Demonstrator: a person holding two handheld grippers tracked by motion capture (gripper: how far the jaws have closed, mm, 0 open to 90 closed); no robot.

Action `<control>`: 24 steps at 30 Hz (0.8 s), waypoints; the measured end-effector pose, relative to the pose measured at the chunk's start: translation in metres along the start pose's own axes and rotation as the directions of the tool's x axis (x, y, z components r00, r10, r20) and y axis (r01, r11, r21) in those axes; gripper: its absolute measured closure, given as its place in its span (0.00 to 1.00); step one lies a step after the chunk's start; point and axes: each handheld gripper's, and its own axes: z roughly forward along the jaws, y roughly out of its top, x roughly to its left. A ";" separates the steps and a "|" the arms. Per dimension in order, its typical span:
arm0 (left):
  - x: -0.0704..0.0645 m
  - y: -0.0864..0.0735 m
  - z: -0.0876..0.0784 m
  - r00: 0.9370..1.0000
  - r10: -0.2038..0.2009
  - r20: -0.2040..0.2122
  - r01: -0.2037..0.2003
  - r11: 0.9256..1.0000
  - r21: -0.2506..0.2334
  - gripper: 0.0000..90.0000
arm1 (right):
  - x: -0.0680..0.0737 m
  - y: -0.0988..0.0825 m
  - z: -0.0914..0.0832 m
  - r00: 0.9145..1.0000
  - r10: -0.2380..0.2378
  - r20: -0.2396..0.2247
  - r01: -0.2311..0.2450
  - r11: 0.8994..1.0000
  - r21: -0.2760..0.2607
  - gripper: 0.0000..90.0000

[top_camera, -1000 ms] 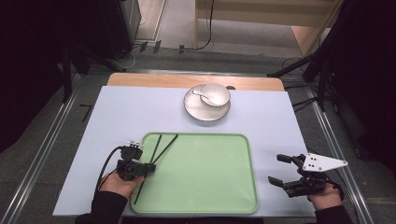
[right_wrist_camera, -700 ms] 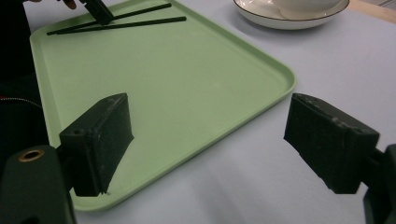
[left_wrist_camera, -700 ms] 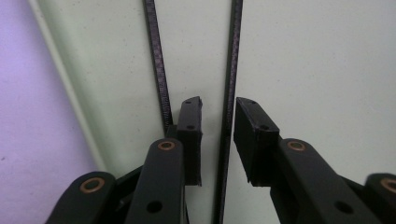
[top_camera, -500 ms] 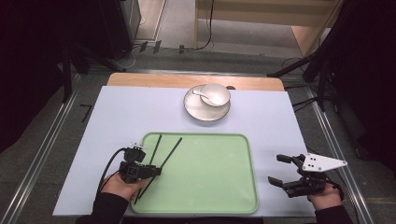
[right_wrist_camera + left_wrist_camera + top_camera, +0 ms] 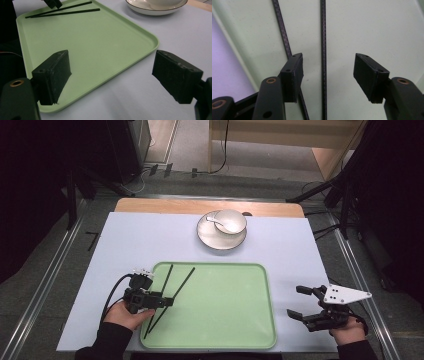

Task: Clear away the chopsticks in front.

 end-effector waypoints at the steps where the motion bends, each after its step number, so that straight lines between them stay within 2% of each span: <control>1: 0.001 0.000 -0.002 1.000 0.006 0.004 -0.006 1.000 -0.010 0.43 | 0.000 0.000 0.000 1.000 0.001 0.000 -0.001 1.000 0.001 0.17; 3: 0.003 0.001 -0.006 1.000 0.028 0.014 -0.027 0.999 -0.020 0.40 | 0.000 0.000 0.000 1.000 0.002 0.000 -0.002 1.000 0.002 0.17; 8: 0.010 0.000 -0.018 0.996 0.093 0.005 -0.093 0.995 -0.046 0.36 | 0.000 -0.001 0.000 1.000 0.005 0.000 -0.005 1.000 0.004 0.17; 16: 0.030 -0.005 -0.039 0.994 0.113 -0.006 -0.113 0.988 -0.104 0.33 | 0.000 -0.001 0.000 1.000 0.011 -0.001 -0.011 1.000 0.006 0.17; 20: 0.040 -0.011 -0.051 0.986 0.162 -0.047 -0.167 0.976 -0.143 0.31 | -0.001 -0.001 0.000 1.000 0.012 -0.001 -0.012 1.000 0.007 0.17; 24: 0.050 -0.019 -0.061 0.979 0.193 -0.070 -0.203 0.962 -0.184 0.30 | -0.001 -0.001 0.000 1.000 0.014 -0.002 -0.014 1.000 0.007 0.17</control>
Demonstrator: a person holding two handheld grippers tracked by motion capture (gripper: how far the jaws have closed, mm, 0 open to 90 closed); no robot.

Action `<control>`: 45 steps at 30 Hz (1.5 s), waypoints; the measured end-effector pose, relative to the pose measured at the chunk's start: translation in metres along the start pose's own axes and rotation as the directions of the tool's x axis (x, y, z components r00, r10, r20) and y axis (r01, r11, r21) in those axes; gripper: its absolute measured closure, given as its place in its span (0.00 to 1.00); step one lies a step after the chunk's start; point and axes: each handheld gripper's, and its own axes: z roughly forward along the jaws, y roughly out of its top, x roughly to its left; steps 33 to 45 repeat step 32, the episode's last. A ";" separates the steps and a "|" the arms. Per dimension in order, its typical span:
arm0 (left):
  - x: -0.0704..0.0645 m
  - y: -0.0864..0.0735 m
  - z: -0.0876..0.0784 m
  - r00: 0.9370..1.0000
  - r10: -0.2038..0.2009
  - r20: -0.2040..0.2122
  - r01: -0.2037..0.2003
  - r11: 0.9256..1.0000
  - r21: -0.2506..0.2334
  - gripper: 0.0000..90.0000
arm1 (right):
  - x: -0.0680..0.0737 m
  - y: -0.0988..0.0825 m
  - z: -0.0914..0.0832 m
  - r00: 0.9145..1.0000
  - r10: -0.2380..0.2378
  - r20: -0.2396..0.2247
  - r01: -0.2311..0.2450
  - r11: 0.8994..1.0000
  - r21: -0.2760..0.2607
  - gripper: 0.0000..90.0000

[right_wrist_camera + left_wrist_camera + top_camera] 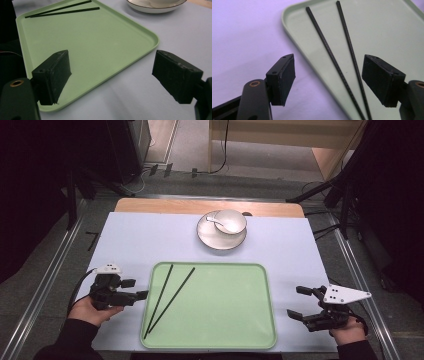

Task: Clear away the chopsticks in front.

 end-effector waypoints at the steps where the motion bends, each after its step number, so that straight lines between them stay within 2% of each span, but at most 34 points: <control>1: 0.002 -0.002 -0.002 1.000 0.010 -0.007 -0.011 1.000 -0.009 0.30 | 0.000 0.000 0.000 1.000 0.000 0.000 0.000 1.000 0.000 0.17; 7: 0.014 -0.012 -0.016 0.999 0.033 -0.026 -0.034 0.997 -0.065 0.30 | 0.001 0.000 0.000 1.000 0.002 -0.003 -0.002 1.000 -0.004 0.17; 12: 0.022 -0.020 -0.024 0.998 0.029 -0.048 -0.033 0.996 -0.080 0.31 | 0.001 0.000 0.000 1.000 0.002 -0.003 -0.002 1.000 -0.006 0.17; 20: 0.028 -0.029 -0.029 0.995 0.058 -0.083 -0.066 0.994 -0.089 0.31 | 0.001 0.001 -0.001 1.000 -0.002 -0.003 0.002 1.000 -0.010 0.17; 29: 0.032 -0.031 -0.030 0.996 0.030 -0.086 -0.038 0.995 -0.090 0.30 | 0.001 0.001 0.000 1.000 -0.002 -0.008 0.002 1.000 -0.005 0.17; 45: 0.033 -0.032 -0.030 0.996 0.028 -0.090 -0.036 0.995 -0.092 0.30 | 0.001 0.001 0.000 1.000 -0.004 -0.008 0.004 1.000 -0.004 0.17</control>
